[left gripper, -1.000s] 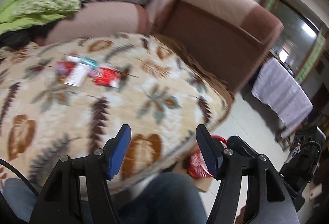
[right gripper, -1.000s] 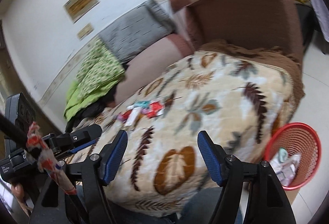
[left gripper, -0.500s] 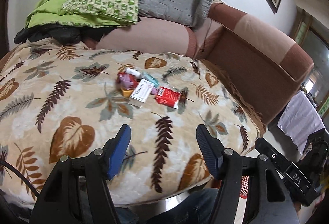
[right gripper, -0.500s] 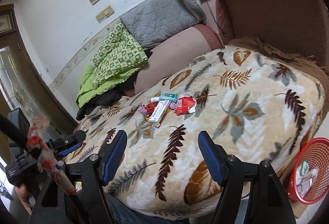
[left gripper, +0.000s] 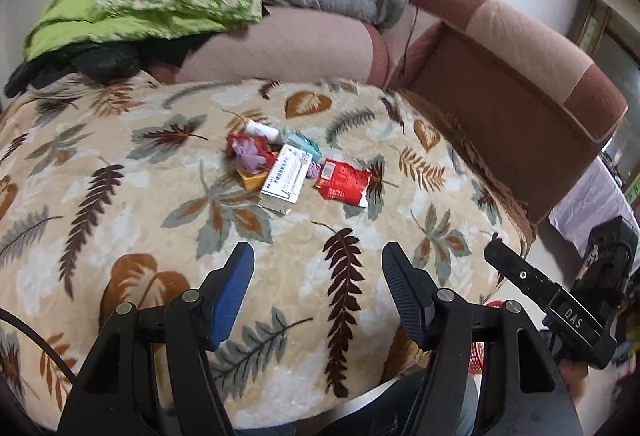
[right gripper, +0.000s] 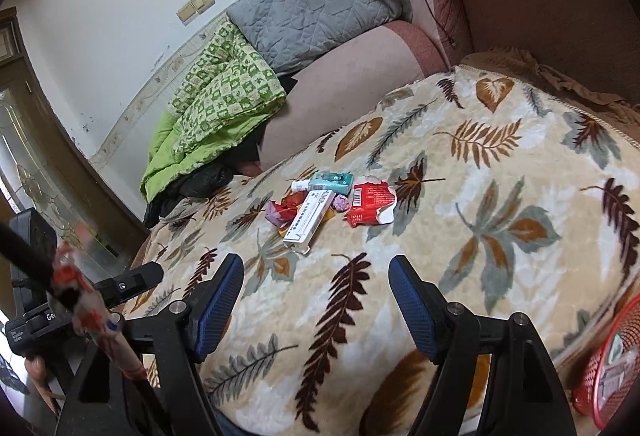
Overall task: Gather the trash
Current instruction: 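Move both tools back over the remaining trash on the bed, then grasp the white medicine box with the left gripper while the right gripper grasps the red wrapper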
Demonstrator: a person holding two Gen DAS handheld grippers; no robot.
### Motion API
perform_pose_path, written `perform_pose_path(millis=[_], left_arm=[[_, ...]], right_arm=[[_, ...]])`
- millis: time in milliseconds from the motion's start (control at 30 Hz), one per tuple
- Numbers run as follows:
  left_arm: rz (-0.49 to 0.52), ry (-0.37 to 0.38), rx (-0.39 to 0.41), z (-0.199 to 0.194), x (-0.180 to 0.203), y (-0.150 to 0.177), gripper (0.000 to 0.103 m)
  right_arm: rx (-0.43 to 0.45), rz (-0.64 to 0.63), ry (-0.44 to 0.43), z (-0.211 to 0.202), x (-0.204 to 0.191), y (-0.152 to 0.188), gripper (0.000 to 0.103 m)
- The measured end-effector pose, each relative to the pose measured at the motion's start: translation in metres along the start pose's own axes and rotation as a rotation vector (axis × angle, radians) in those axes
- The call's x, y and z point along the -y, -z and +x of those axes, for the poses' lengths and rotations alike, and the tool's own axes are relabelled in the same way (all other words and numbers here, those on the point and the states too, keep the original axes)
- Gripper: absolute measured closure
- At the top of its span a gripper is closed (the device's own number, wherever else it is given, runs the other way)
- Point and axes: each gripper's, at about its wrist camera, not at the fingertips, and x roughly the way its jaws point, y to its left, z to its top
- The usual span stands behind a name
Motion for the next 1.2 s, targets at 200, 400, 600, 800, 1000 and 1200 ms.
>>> perform_pose_path(millis=[200,400,600,800,1000,1200], left_arm=[[0.085,-0.014,-0.133,0.065,-0.001,-0.028,0.036],[0.062,0.001,-0.261,0.131,-0.016,-0.051,0.036],[0.097,-0.046,-0.286,0.19,-0.023,-0.065,0.036],[0.117,-0.097,-0.306,0.231,-0.033,-0.073,0.036],[0.115,-0.113,-0.366,0.266,-0.039,-0.076,0.036],[0.128,-0.129,-0.355,0.267,-0.037,-0.073,0.049]], right_arm=[[-0.077,0.026,-0.033,0.058,0.023,-0.017,0.024],[-0.121,0.058,-0.031,0.116,0.052,-0.037,0.024],[-0.16,0.064,-0.008,0.179,0.082,-0.056,0.024],[-0.181,0.061,0.007,0.229,0.1,-0.068,0.034],[-0.177,0.038,0.029,0.245,0.099,-0.052,0.081],[-0.117,0.049,0.019,0.232,0.1,-0.045,0.096]])
